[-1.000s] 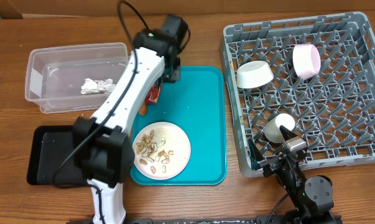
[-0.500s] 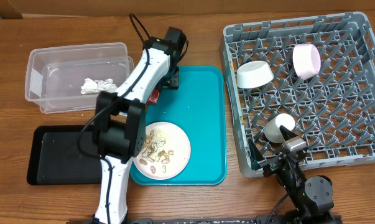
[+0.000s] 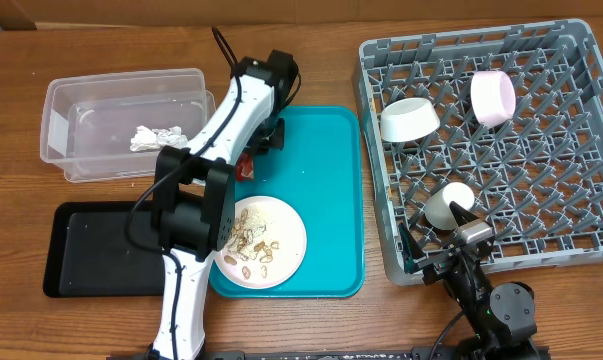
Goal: Sort waste into correct bins and load items into the dishwasher
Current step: 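Grasp the red wrapper with the left gripper and drop it in the bin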
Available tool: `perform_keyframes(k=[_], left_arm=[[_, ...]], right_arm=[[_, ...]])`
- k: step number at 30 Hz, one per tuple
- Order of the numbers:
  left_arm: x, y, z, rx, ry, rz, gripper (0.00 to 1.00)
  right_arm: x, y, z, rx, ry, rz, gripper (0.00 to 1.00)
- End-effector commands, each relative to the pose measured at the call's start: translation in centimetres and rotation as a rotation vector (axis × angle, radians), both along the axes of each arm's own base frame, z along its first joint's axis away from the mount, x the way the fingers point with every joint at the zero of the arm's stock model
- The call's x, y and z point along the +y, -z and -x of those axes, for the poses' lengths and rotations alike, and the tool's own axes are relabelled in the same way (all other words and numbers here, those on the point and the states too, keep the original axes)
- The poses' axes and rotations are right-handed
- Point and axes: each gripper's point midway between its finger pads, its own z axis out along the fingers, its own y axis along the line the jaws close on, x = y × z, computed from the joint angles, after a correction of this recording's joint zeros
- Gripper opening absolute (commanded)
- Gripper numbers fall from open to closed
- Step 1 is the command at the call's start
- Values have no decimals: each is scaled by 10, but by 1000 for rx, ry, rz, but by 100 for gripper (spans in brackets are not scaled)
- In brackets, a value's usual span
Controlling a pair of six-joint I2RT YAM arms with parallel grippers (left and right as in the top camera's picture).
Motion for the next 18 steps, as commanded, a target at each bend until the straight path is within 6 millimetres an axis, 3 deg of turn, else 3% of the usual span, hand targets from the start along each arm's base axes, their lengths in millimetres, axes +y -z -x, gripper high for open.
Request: perform_keyframes(k=[1,5,9,11,15,16,18], left_arm=[[-5,-54,-15,-96,15,32,4],[0,-114,-16,-206,7,59,4],[40,-159,-21,-342,-104,4,4],[63,-163,-22,-351,-171,11,4],[93,-142,-24,-291,-279,74,4],[99,-137,-24,-280,-318,87,9],[101,-129,-25,-253,-350,158,31]], right_arm=[[0,-2,0,-12,0,-8,100],[0,-2,0,-13,0,-8,100],[0,-2,0,-12,0,-8,100],[0,-2,0,-13,0,-8,100],[0,-2,0,-12,0,-8,100],[0,-2,0,-12,0,-8,100],[0,-2,0,-13,0,-8,100]])
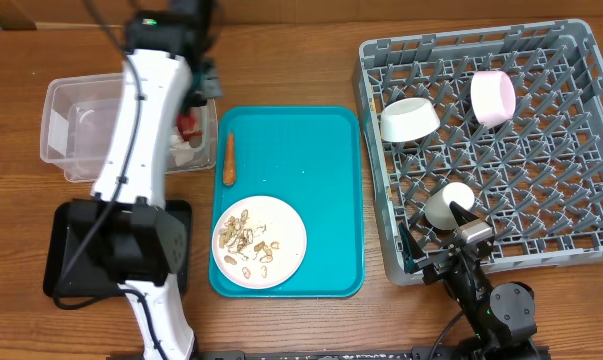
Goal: Sort waste into correct bins and load items into the dishwasher
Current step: 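Grasp the red wrapper with the left gripper and drop it in the bin, then reach the left gripper to the carrot on the tray and grasp it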
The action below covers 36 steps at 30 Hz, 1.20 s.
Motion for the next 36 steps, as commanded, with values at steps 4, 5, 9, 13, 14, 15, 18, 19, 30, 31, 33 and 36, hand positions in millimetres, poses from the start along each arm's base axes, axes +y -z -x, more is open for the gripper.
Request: perform_keyframes(k=[4,5,9,13,14,15,18,19,30,31,33,36], left_arm=[[2,8,2,29,-53,113,52],[-1,1,3,19,-34,114,55],[-31,-25,15,-10,57,99,56],[-62,-24,28,23,150,-9,59],[-72,-17,31,41,178,-31,60],[-79,-9,34,61,198,-49,60],[-90,26,41,126,236,-106,63],[-91,38,42,143,233,-120,63],[-63,130,63,262,171,-155,56],[-59,137,66,271,166,-163,56],[-53,151,70,276,157,-162,56],[-53,171,71,275,182,-125,55]], right_arm=[[0,-2,0,-13,-1,-8,100],[0,-2,0,-13,-1,-8,100],[0,-2,0,-13,-1,-8,100],[0,-2,0,-13,-1,-8,100],[0,-2,0,-13,-1,-8,100],[0,-2,0,-13,-1,-8,100],[0,-2,0,-13,-1,-8,100],[0,-2,0,-13,-1,-8,100],[0,-2,0,-13,-1,-8,100],[0,-2,0,-13,-1,-8,100],[0,-2,0,-13,-1,-8,100],[0,-2,0,-13,-1,-8,100]])
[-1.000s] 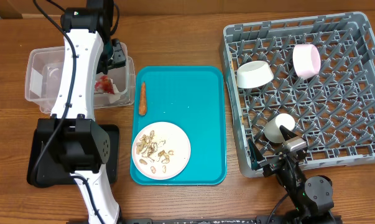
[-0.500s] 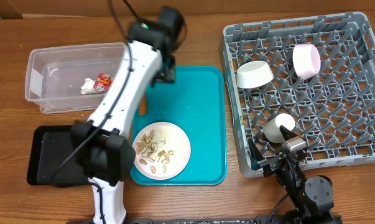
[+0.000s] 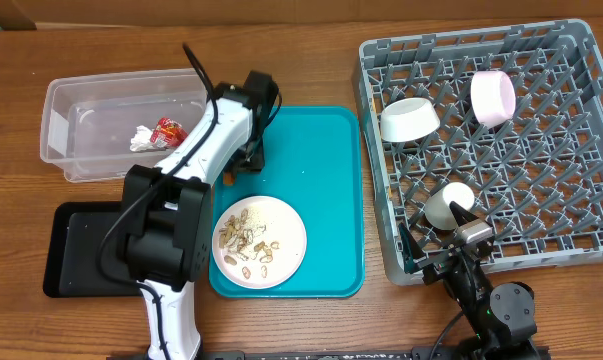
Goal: Sort waste into correct bins and load items into the dishwasher
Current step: 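Reach the left gripper to the carrot on the tray and grasp it, then carry the carrot to the black tray and release it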
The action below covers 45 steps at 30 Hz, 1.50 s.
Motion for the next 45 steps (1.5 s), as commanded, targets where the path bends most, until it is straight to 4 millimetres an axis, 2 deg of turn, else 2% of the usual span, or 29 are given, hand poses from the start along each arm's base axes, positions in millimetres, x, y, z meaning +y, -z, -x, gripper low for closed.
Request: perform_keyframes(k=[1,8,10,11,15,21,29,34,38,45], left_arm=[[2,19,7,34,27,28,53],[-6,28,4,16,45,67,43],[-9,28,3,9,47,80,37],[-9,29,3,10,47,84,27],[-10,22,4,24,46,85,20],[-11,-16,5,58,-4,73,16],[-18,-88,5,-21,-9,98,16],[-11,-122,27,-40,-55,103,15],[-3,-138,51,-13,-91,88,14],[27,-148,87,27,-255,14,18]], right_arm=[[0,-3,0,-13,0,-8,100],[0,-3,0,-13,0,-8,100],[0,-3,0,-14,0,-8,100],[0,-3,0,-14,0,-8,100],[0,-3,0,-13,0,-8,100],[0,-3,0,-13,0,-8,100],[0,-3,0,-14,0,-8,100],[0,-3,0,-13,0,-8,100],[0,-3,0,-14,0,-8,100],[0,-3,0,-14,0,-8,100]])
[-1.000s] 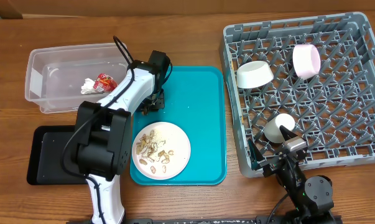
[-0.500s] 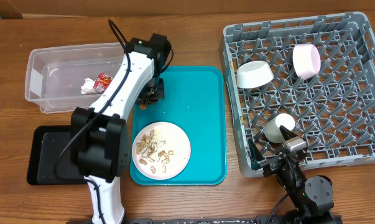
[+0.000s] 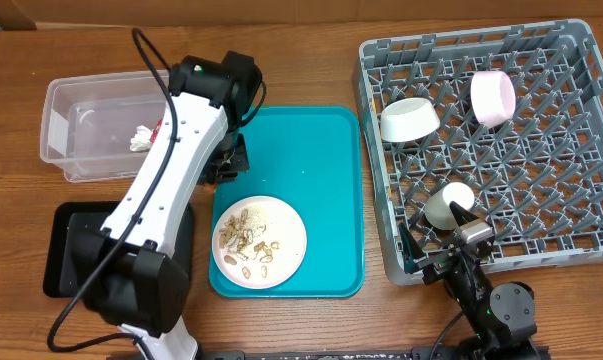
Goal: Sort waste into correct bins and load items into the dishwasher
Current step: 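Carry the carrot to the black tray and release it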
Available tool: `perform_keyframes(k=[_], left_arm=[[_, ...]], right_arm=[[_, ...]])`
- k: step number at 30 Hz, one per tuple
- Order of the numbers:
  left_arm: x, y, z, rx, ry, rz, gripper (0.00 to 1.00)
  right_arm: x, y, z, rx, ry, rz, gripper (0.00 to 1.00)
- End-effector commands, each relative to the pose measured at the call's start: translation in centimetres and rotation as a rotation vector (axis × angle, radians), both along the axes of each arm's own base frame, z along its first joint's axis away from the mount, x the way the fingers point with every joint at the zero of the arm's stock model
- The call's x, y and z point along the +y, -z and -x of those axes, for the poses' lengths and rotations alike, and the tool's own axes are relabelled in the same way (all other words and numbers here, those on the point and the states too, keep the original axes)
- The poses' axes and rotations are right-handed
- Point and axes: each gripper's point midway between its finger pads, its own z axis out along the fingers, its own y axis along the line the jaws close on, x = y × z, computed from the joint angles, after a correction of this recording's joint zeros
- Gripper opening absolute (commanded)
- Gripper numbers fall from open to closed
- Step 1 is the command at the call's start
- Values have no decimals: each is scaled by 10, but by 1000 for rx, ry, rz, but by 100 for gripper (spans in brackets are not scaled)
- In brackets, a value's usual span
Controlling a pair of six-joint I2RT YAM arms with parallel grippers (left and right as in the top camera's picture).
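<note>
My left gripper [image 3: 227,160] points down at the left edge of the teal tray [image 3: 321,180]. Its own body hides its fingers and whatever lies under them, and no carrot shows on the tray. A white plate [image 3: 260,240] of food scraps sits at the tray's near end. The clear bin [image 3: 81,110] holds crumpled white paper [image 3: 141,137] and a bit of red wrapper. My right gripper [image 3: 433,258] rests at the front edge of the grey dish rack [image 3: 541,200], its jaws too dark to read.
A black tray [image 3: 71,250] lies at the near left, partly under my left arm. In the rack sit a white bowl [image 3: 409,120], a pink cup [image 3: 492,97] and a white cup [image 3: 448,205].
My left arm's wrist has moved left and toward the back of the table. The gripper has moved slightly left, from the tray's upper left area to its left edge. The right arm is unchanged.
My left gripper was first on the tray's upper left beside a red wrapper. It was then over the clear bin, with an orange carrot lying bare on the tray. Later the wrapper lay in the bin and the gripper covered the carrot's spot, where it still hovers.
</note>
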Motion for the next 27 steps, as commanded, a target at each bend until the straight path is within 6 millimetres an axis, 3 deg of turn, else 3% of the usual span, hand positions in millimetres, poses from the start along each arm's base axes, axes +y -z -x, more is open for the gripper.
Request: perform_keyframes(k=[1,13,17,19,23,27], left_arm=[[21,-7,11,-47,-132,-37,18],[105,54,76,-52,-595,79,25],[115,82,83,-68,-749,204,18],[112,90,84,-65,-762,242,24],[107,88,81,-72,-713,235,58],[99,70,72,-96,-660,245,65]], right_arm=[[0,-2,0,-13,0,-8,100],[0,-2,0,-13,0,-8,100],[0,-2,0,-13,0,-8,100],[0,-2,0,-13,0,-8,100],[0,-2,0,-13,0,-8,100],[0,-2,0,-13,0,-8,100]])
